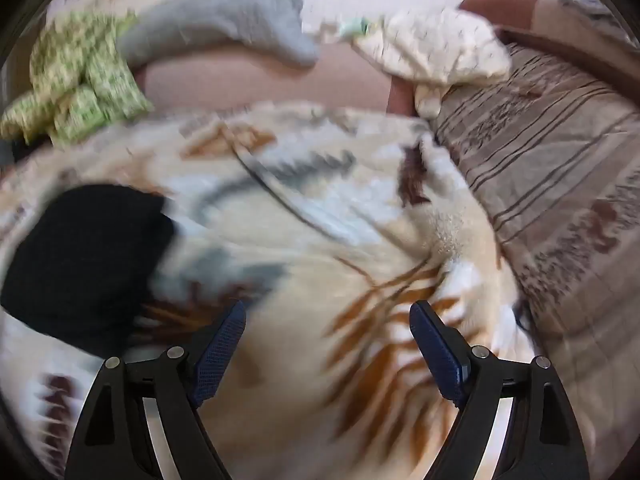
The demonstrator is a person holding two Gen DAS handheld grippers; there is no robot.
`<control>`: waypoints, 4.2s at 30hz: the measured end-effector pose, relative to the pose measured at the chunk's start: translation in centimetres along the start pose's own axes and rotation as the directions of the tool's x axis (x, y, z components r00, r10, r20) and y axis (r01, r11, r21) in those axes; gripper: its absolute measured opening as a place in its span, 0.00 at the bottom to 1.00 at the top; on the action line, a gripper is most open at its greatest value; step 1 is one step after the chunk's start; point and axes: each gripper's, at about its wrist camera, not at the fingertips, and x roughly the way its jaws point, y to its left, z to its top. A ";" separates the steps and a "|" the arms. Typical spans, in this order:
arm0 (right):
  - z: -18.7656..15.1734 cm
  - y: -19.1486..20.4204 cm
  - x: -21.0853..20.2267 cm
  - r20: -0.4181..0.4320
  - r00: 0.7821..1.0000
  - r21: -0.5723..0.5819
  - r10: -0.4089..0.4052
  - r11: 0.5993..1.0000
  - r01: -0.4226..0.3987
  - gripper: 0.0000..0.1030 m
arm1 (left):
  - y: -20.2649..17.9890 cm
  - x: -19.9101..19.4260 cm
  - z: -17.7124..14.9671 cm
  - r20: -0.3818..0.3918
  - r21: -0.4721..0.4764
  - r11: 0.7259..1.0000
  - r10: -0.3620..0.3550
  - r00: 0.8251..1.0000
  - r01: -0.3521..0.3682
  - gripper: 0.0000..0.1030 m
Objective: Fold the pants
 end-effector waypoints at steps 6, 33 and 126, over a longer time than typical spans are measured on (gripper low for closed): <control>-0.1 -3.1 3.5 -0.079 0.992 0.073 0.096 0.993 -0.090 0.99 | 3.1 -0.6 0.0 0.059 -0.152 0.986 -0.057 0.997 0.066 0.86; -0.1 -3.0 3.2 -0.066 0.993 0.067 0.095 0.994 -0.091 0.99 | 5.2 -0.3 -1.3 0.176 -0.268 0.958 -0.054 0.983 0.100 0.85; -0.2 -3.6 3.7 -0.051 0.995 0.062 0.089 0.994 -0.085 0.99 | 10.3 -3.9 -2.6 0.298 -0.475 0.877 0.240 0.924 -0.075 0.85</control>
